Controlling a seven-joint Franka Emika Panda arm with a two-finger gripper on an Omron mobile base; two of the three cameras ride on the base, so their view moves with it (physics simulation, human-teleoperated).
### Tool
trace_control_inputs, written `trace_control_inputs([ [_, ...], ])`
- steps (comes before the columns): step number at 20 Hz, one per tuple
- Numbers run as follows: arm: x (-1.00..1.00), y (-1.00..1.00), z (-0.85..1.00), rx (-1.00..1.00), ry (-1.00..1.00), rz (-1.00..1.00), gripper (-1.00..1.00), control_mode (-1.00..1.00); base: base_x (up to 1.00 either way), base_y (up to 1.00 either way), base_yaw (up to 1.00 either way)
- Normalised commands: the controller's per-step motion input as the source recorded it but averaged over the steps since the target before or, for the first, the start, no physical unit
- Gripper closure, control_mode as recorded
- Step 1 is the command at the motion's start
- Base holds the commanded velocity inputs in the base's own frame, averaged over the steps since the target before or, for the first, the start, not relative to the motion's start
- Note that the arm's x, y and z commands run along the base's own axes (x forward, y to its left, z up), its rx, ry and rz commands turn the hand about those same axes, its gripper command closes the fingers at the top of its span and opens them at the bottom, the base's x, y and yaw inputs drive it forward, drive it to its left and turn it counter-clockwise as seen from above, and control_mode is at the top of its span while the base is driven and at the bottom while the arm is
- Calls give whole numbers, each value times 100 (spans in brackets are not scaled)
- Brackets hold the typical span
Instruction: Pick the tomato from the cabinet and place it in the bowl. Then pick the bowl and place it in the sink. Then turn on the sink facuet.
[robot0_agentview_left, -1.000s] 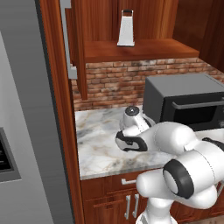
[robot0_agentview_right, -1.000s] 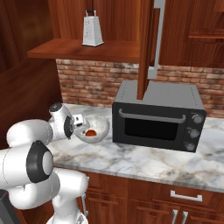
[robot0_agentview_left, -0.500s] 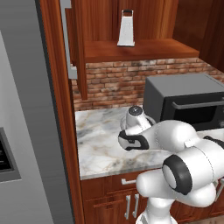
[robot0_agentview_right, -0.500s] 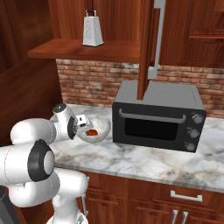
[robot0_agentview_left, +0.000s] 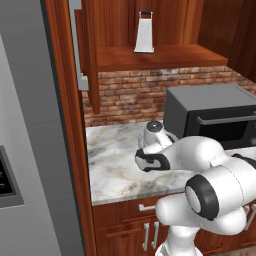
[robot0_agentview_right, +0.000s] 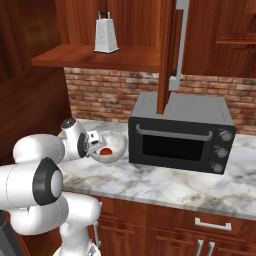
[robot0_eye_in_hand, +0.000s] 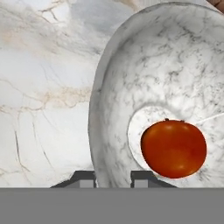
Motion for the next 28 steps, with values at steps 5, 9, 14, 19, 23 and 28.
trace_control_inputs([
  [5, -23, -1, 3, -2, 0, 2, 100, -100, 0, 0, 0],
  [9, -84, -5, 55, -2, -14, 15, 100, -100, 0, 0, 0],
  [14, -81, -6, 91, -1, -4, 26, 100, -100, 0, 0, 0],
  [19, -80, -11, 100, -5, -3, 23, 100, -100, 0, 0, 0],
  [23, -89, -10, 100, -10, -9, 20, 100, -100, 0, 0, 0],
  [28, -90, 0, 100, -18, -11, 17, 100, -100, 0, 0, 0],
])
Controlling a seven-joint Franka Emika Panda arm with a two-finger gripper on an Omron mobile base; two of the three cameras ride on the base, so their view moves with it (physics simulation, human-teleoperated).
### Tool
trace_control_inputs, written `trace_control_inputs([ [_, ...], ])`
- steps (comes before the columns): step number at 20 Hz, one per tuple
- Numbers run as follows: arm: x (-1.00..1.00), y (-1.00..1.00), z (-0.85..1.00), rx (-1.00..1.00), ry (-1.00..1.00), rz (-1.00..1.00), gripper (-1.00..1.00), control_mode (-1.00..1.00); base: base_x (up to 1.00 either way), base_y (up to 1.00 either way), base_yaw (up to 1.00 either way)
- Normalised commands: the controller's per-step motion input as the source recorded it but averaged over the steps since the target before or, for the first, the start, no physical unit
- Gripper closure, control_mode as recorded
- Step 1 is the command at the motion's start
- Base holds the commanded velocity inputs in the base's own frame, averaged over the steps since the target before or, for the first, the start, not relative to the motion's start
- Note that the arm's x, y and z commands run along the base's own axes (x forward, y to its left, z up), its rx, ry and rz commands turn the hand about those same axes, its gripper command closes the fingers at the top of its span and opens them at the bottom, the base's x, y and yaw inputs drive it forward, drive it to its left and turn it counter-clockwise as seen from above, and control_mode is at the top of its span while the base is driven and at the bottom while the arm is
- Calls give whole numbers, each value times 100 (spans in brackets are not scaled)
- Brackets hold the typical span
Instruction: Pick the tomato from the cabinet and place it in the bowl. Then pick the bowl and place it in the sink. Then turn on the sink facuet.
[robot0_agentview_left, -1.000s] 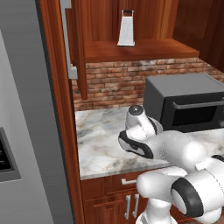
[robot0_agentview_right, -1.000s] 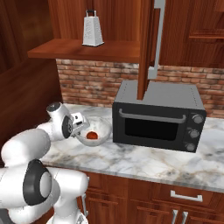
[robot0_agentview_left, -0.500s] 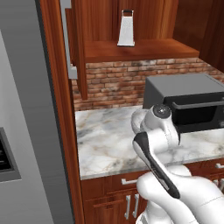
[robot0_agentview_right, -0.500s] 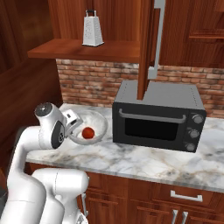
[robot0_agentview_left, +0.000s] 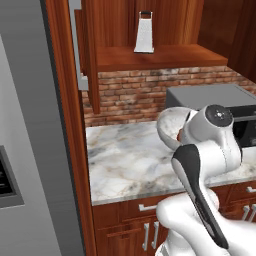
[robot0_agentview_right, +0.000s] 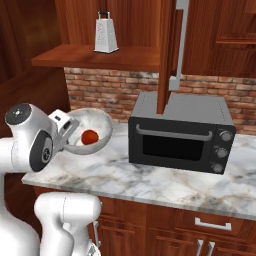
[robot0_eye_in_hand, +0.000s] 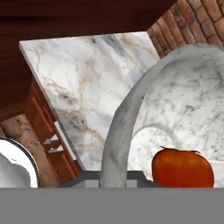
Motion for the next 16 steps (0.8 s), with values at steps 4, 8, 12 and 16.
trace_control_inputs([
  [4, -85, 0, 100, -22, -7, 14, 100, -100, 0, 0, 0],
  [8, -81, -5, 81, -15, -22, 9, 100, -100, 0, 0, 0],
  [12, -51, 0, 13, -8, -42, 1, 100, -100, 0, 0, 0],
  [16, -46, 0, 21, -1, -34, 0, 100, -100, 0, 0, 0],
])
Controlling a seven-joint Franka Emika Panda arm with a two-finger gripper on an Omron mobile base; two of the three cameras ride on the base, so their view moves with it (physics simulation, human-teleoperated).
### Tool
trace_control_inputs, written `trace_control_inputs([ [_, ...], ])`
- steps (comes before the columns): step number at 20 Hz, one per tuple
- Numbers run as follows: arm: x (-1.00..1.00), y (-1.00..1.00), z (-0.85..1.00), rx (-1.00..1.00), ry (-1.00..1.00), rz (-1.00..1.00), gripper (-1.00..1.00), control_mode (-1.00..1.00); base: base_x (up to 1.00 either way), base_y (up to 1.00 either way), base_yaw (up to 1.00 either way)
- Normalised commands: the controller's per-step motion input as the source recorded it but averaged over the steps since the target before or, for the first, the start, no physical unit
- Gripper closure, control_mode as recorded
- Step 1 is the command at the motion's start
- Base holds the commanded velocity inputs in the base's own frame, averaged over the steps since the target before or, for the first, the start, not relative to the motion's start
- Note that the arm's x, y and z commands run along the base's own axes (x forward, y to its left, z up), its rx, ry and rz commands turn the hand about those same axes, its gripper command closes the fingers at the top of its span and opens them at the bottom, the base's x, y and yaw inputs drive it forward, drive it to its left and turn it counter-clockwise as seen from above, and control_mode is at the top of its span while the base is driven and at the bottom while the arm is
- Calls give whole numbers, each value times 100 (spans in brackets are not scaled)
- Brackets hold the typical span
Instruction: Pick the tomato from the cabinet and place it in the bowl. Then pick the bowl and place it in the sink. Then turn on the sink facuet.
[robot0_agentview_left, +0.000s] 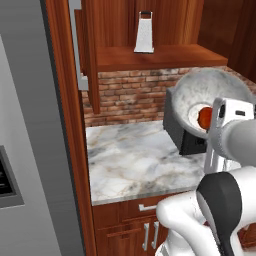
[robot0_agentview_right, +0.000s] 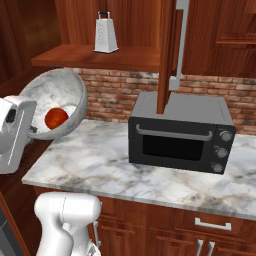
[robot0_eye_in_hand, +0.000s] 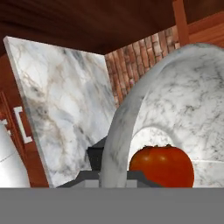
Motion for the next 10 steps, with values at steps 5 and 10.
trace_control_inputs([
  [5, -60, 0, 41, 0, -1, -1, 100, -100, 0, 0, 0],
  [10, -64, -2, 21, 1, 18, -2, 100, -100, 0, 0, 0],
])
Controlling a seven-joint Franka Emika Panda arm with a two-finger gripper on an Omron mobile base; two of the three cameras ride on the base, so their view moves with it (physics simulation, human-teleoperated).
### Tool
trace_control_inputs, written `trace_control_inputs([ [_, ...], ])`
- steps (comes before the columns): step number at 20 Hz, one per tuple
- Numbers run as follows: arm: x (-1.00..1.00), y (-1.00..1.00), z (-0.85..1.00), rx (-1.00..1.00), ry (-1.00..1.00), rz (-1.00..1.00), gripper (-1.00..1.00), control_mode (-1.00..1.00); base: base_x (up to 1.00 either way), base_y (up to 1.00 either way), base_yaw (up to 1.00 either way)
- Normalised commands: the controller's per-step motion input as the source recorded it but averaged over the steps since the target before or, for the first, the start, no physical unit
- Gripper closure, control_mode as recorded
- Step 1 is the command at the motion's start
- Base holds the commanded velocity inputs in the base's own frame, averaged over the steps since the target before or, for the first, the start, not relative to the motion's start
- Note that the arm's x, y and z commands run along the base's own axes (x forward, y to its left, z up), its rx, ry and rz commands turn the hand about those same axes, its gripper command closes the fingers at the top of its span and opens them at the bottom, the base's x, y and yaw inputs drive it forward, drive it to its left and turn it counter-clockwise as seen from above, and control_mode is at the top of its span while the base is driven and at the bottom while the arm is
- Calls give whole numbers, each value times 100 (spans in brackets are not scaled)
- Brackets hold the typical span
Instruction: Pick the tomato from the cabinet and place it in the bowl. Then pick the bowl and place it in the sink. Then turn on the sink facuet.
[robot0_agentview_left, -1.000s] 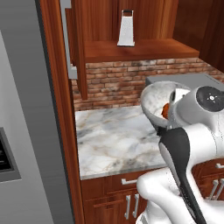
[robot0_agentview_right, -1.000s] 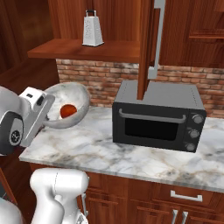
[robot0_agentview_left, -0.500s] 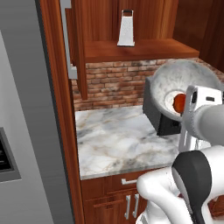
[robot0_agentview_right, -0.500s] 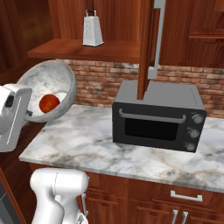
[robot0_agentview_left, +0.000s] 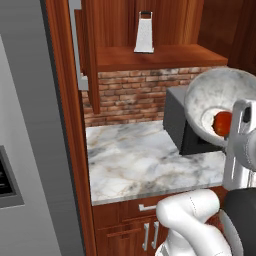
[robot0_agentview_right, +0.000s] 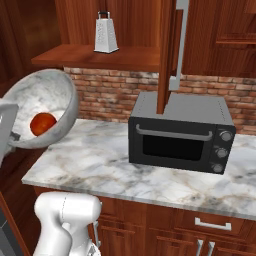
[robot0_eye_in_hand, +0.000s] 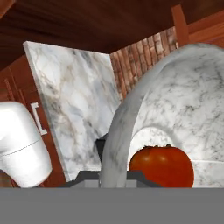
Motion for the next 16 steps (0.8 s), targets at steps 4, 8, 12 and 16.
trace_control_inputs([
  [4, -52, -4, 6, 1, 30, -2, 100, -100, 0, 0, 0],
  [8, -28, 0, -2, 1, 7, 0, 100, -100, 0, 0, 0],
  [12, -2, 0, -27, 0, 0, 0, 100, -100, 0, 0, 0],
  [16, 0, 1, -9, 0, 0, 0, 100, -100, 0, 0, 0],
])
